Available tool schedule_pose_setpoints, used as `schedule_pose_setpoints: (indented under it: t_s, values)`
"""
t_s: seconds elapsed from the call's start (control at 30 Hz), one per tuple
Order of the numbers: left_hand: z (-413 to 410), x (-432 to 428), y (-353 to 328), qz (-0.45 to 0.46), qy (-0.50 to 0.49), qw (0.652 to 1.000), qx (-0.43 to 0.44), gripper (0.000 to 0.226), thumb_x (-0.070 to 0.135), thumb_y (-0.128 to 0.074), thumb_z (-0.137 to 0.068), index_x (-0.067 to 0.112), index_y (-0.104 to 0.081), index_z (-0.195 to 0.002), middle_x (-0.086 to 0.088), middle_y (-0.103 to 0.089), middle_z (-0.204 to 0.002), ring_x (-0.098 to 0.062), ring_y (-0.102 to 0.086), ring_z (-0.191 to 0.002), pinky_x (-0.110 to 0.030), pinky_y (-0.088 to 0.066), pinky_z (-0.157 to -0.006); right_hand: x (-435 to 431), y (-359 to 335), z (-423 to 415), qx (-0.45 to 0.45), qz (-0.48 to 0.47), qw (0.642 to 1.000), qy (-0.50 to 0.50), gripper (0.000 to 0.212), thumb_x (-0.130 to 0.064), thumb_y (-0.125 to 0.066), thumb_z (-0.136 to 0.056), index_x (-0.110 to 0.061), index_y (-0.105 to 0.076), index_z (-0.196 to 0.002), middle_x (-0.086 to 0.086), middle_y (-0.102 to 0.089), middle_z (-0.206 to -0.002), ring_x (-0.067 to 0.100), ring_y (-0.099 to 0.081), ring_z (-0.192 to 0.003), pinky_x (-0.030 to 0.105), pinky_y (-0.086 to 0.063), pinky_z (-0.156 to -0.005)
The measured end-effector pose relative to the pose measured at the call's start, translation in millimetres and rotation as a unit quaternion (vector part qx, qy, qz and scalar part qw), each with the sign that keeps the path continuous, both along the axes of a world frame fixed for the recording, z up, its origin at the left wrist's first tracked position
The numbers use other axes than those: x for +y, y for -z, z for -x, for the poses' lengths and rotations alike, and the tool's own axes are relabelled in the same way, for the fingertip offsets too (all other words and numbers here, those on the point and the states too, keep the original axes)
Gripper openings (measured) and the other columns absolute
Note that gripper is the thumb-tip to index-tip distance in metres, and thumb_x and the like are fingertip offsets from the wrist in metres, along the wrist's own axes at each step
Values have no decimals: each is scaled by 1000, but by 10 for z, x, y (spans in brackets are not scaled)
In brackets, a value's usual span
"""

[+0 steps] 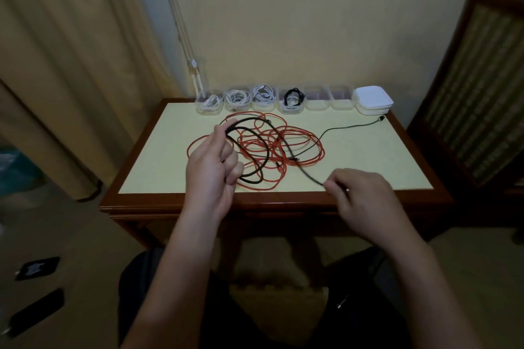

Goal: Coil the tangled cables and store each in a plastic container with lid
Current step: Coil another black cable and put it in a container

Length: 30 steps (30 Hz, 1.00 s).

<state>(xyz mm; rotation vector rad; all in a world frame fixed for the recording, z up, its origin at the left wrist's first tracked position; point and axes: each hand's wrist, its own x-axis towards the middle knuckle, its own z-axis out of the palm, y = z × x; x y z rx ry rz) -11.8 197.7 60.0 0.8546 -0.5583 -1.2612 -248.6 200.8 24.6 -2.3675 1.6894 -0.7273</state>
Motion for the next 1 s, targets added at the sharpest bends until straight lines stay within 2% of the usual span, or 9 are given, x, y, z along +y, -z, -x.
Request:
schedule_pose_setpoints:
  t_s: [0.17,0.3,0.4,0.47,0.6,0.67,0.83,0.93,1.0]
  values:
    - [91,20,104,-9,-8,975,-221,32,27,-47,-106,14,-63,-131,3,-48,-63,-8,-39,-51,-21,-32,-47,146,-169,-213,-37,-109,987,-114,25,-31,-56,-101,-28,-63,-77,-12,-62,-72,6,-57,-74,28,-45,-67]
    - [175,59,110,21,62,937,-343,29,21,-46,-106,14,-63,-130,0,-66,-66,-12,-62,-60,-21,-52,-56,150,-241,-261,-132,-81,975,-159,30,-23,-57,-102,-31,-61,-73,-15,-59,-65,5,-55,-67,20,-37,-60]
    - [218,91,94,26,133,923,-360,31,19,-45,-106,12,-62,-131,3,-63,-63,-11,-60,-51,-19,-51,-53,113,-259,-267,-211,-42,968,-130,27,-29,-56,-101,-29,-64,-75,-16,-58,-62,4,-51,-59,18,-34,-56]
    - [235,110,96,12,178,916,-358,31,23,-45,-107,14,-64,-129,4,-55,-61,-9,-45,-43,-19,-39,-46,92,-280,-267,-255,-14,963,-89,25,-30,-59,-102,-29,-68,-78,-16,-57,-60,4,-48,-55,17,-32,-53]
    - [310,128,79,-20,256,961,-106,38,25,-46,-103,2,-64,-128,4,-31,-56,-3,-20,-39,-20,-12,-40,106,-306,-328,-303,-2,953,-5,13,-38,-58,-99,-33,-66,-89,-19,-64,-75,-3,-57,-70,9,-38,-60]
    - [359,139,38,-20,286,958,-5,43,35,-48,-99,5,-71,-119,7,-25,-53,-1,-14,-38,-18,-9,-37,125,-317,-367,-324,-36,945,13,25,-51,-47,-98,-35,-67,-96,-21,-67,-83,-7,-60,-79,8,-40,-65]
    - [367,134,28,-11,308,946,104,47,36,-47,-99,5,-63,-131,9,-19,-54,-4,-10,-40,-16,-11,-35,173,-311,-447,-404,-126,906,4,50,-56,-34,-98,-24,-73,-95,-28,-57,-57,-8,-52,-58,7,-36,-55]
    - [338,117,32,-9,335,928,164,45,32,-42,-103,2,-61,-131,10,-17,-53,-5,-11,-39,-17,-10,-36,176,-319,-466,-415,-173,893,5,53,-61,-35,-97,-27,-76,-98,-26,-71,-77,-10,-63,-73,4,-40,-62]
    - [330,108,29,-15,340,923,180,48,34,-40,-103,1,-60,-131,10,-19,-50,-5,-11,-38,-18,-8,-37,170,-330,-471,-463,-259,848,-6,54,-62,-42,-97,-21,-78,-94,-11,-77,-85,2,-71,-80,14,-50,-69]
